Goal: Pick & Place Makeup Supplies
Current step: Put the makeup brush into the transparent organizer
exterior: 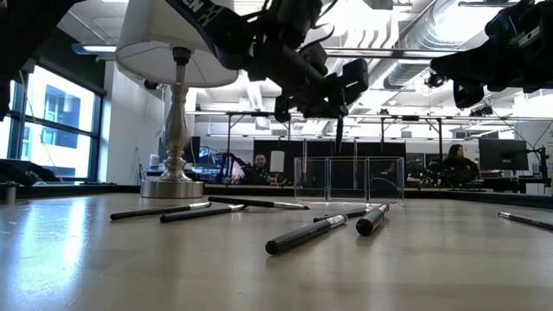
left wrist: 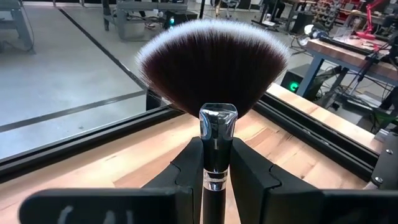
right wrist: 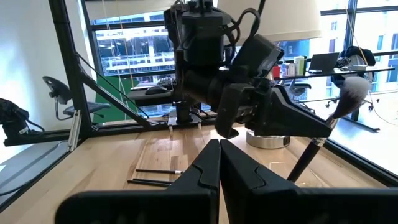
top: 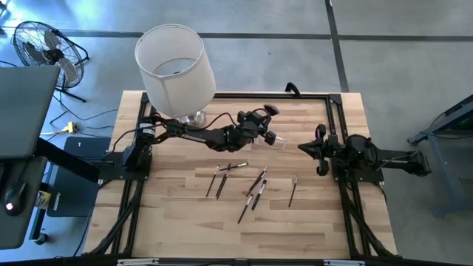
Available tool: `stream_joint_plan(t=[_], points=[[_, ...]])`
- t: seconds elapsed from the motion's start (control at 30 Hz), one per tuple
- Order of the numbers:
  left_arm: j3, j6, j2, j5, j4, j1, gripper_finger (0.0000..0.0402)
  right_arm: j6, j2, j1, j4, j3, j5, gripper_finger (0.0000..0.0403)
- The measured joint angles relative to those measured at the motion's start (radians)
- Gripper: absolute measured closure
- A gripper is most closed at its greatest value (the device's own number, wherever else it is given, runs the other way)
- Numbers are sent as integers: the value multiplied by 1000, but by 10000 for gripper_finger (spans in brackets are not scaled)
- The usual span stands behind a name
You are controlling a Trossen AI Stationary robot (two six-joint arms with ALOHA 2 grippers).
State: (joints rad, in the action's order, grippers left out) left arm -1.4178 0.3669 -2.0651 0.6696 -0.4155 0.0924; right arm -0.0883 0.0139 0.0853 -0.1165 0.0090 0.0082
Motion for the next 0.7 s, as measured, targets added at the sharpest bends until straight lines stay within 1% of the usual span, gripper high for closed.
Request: stream_joint_plan(t=[0.37,0.5,0.7], points=[[0,0,0,-24,0,19,341,0,0,0,0,0,0,402],[0,-2,0,-62,0,19,319,0,0,0,0,0,0,402],[0,-4,0,-62,0,19,276,0,0,0,0,0,0,402]])
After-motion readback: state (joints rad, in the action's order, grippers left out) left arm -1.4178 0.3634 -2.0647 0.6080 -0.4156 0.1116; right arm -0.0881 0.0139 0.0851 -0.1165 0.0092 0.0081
